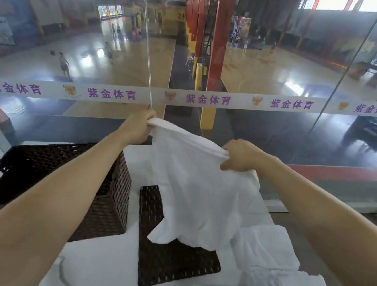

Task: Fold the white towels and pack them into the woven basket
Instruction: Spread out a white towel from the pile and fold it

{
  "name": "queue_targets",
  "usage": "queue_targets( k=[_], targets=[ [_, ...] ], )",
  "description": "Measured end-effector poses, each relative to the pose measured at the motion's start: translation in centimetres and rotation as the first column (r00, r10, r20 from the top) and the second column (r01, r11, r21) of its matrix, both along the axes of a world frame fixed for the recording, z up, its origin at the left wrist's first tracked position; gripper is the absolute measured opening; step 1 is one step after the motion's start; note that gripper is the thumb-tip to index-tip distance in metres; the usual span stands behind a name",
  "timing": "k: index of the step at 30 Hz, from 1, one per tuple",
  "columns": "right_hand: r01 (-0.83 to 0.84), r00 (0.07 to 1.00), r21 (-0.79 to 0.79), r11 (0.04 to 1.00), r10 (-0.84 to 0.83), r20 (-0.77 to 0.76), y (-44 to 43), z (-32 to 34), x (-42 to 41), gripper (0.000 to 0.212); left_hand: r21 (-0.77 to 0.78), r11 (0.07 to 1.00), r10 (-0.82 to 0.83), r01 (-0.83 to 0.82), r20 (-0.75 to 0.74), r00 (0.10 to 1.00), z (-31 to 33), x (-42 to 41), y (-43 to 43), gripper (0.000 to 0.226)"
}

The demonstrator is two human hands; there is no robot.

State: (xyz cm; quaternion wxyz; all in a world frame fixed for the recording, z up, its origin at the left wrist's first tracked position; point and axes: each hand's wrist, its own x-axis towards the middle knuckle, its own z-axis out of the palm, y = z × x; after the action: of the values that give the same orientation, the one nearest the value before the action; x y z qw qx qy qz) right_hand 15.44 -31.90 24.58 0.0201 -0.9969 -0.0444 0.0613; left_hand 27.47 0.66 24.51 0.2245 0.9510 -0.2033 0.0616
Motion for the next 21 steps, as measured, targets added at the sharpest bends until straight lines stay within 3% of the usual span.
queue_targets(
  k=[2, 3, 5, 7, 9, 11, 13, 15, 18, 19, 21],
  targets=[
    [0.002, 1.000, 0.008, 1.000, -0.002, -0.017, -0.7, -2.0, 1.1, 0.031, -0.316, 0.947, -0.003, -0.049, -0.162, 0.987, -1.9, -0.8, -1.0, 0.020],
    [0.004, 1.000, 0.056, 0.998, -0.003, -0.029, -1.0, -2.9, 1.5, 0.027, -0.398, 0.913, 0.000, -0.089, -0.218, 0.976, -2.6, -1.3, -1.3, 0.020],
    [0.017, 1.000, 0.198, 0.980, -0.014, -0.018, -1.9, -4.6, 2.2, 0.016, -0.408, 0.908, -0.060, -0.090, -0.339, 0.939, -3.8, -1.5, -1.2, 0.029],
    [0.060, 0.998, 0.376, 0.925, -0.066, 0.005, -2.7, -6.1, 2.4, 0.004, -0.165, 0.984, -0.141, 0.072, -0.457, 0.878, -4.7, -1.0, -0.6, 0.045],
    [0.106, 0.993, 0.546, 0.831, -0.115, -0.018, -2.9, -7.4, 2.5, 0.011, 0.245, 0.943, -0.076, 0.224, -0.497, 0.864, -5.9, -0.5, -0.3, 0.041],
    [0.071, 0.995, 0.458, 0.886, -0.032, -0.092, -2.7, -8.7, 2.7, 0.029, 0.567, 0.788, 0.004, 0.238, -0.393, 0.920, -7.0, 0.0, -0.9, 0.040],
    [-0.022, 0.970, 0.146, 0.989, 0.057, -0.237, -2.6, -9.5, 3.3, 0.030, 0.689, 0.683, 0.032, 0.243, -0.361, 0.932, -7.9, 0.2, -1.4, 0.035],
    [-0.102, 0.943, -0.084, 0.991, 0.069, -0.326, -2.9, -9.1, 4.5, 0.029, 0.646, 0.731, 0.094, 0.220, -0.414, 0.905, -8.4, 0.9, -1.6, 0.028],
    [-0.052, 0.963, -0.193, 0.980, -0.002, -0.268, -3.3, -6.6, 7.2, 0.027, 0.435, 0.898, 0.158, 0.068, -0.462, 0.873, -7.2, 3.6, -2.2, 0.020],
    [0.013, 0.979, -0.156, 0.988, -0.044, -0.199, -3.2, -5.0, 8.2, 0.026, 0.346, 0.938, 0.172, -0.028, -0.392, 0.904, -6.0, 4.7, -2.8, 0.021],
    [0.170, 0.985, 0.040, 0.985, -0.170, 0.010, -3.4, -1.1, 10.2, 0.020, 0.075, 0.970, 0.236, -0.233, -0.040, 0.971, -2.7, 6.4, -4.1, 0.027]
  ],
)
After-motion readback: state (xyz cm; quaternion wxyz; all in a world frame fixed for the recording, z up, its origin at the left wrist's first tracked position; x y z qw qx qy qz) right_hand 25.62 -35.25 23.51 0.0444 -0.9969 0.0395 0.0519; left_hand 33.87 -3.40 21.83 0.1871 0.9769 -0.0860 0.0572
